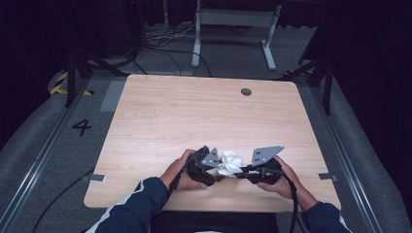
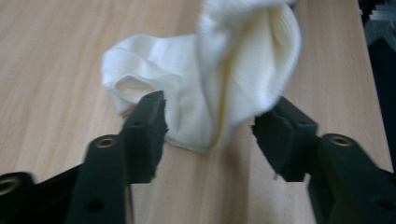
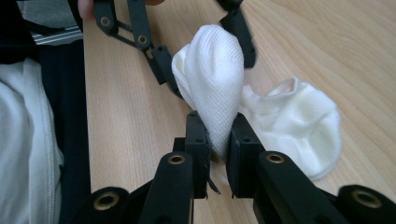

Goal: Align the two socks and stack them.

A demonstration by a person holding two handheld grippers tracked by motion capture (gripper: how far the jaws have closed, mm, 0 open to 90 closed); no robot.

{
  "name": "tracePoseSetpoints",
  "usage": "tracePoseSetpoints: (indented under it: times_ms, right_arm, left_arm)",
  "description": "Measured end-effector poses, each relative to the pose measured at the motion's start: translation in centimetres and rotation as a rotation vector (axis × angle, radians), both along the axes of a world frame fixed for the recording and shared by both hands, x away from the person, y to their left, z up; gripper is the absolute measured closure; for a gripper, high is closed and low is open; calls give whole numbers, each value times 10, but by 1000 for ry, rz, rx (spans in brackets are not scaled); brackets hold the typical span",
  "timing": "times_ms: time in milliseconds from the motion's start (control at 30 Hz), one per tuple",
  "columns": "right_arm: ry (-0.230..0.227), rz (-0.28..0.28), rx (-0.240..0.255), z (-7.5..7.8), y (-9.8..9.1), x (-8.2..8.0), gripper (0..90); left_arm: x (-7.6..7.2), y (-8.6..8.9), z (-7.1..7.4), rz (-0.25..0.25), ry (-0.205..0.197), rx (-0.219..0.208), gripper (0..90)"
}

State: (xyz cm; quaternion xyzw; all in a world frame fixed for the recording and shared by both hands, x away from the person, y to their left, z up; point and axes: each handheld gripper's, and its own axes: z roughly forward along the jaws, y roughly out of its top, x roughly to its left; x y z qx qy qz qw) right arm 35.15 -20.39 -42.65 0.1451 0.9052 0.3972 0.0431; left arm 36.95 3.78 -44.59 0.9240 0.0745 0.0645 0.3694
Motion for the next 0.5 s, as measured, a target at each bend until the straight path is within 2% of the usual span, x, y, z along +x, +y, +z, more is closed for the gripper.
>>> tracePoseSetpoints:
  times_ms: [33, 100, 133, 167, 233, 267, 333, 400, 467, 500]
  right_arm:
    - [13, 2, 3, -1, 1, 2, 816]
    - [22, 4, -1, -1, 1, 4, 816]
    - [24, 17, -3, -1, 2, 6, 816]
    - [28, 25, -7, 1, 4, 7, 816]
    - [27, 29, -5, 2, 3, 9, 815]
    - [29, 29, -2, 2, 3, 9, 814]
    - [27, 16, 1, 1, 2, 10, 785]
    - [10, -9, 4, 2, 1, 10, 717]
    - [-39, -35, -14, 3, 1, 7, 622]
    - [-59, -52, -23, 4, 1, 6, 625]
  left_arm:
    - [4, 3, 2, 2, 16, -47, 404]
    - [5, 3, 3, -4, 6, -53, 378]
    - [6, 1, 5, -12, -17, -38, 378]
    - [8, 0, 5, -45, -15, -40, 455]
    - [7, -2, 5, -75, -17, -23, 604]
    - [7, -3, 5, -91, -31, -18, 665]
    - [5, -3, 5, -78, -38, -19, 803]
    - [4, -3, 7, -81, -43, -17, 839]
    - [3, -2, 8, -81, -38, -17, 846]
    - [3, -1, 8, -80, -39, -18, 848]
